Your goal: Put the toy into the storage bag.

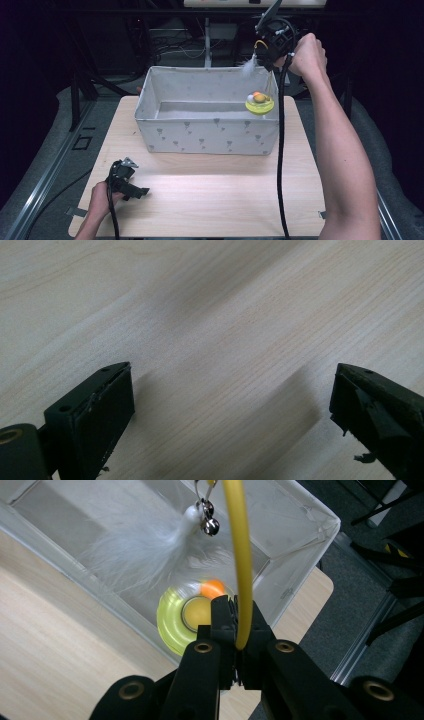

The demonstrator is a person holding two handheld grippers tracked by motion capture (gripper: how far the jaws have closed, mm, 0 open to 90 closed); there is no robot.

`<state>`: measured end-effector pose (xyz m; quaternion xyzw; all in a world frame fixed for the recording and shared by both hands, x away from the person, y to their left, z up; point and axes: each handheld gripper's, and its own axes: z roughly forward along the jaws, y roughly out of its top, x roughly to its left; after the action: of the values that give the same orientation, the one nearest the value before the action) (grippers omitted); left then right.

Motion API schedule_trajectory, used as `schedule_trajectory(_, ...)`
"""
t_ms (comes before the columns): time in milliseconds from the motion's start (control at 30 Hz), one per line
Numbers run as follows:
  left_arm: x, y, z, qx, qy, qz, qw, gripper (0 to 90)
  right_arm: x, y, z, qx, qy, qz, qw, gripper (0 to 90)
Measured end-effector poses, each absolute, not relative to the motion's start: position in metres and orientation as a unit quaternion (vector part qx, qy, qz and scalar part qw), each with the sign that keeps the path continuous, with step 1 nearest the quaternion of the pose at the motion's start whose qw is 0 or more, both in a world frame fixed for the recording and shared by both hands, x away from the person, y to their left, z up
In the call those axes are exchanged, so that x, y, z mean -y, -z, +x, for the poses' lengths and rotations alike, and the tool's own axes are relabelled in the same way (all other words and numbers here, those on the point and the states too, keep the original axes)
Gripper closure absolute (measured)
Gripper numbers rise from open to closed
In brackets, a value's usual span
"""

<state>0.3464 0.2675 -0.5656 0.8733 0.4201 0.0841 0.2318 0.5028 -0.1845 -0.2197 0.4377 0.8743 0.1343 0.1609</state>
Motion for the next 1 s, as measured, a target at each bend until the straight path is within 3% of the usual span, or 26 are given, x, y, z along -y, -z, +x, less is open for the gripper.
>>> schedule_trajectory(1000, -0.268, 0.564, 0.345, -0.418, -0.083, 0.874, 0.233, 4.3, 0.2, 0.32, 0.514, -0.878, -0.137, 0.445, 0.115, 88.2)
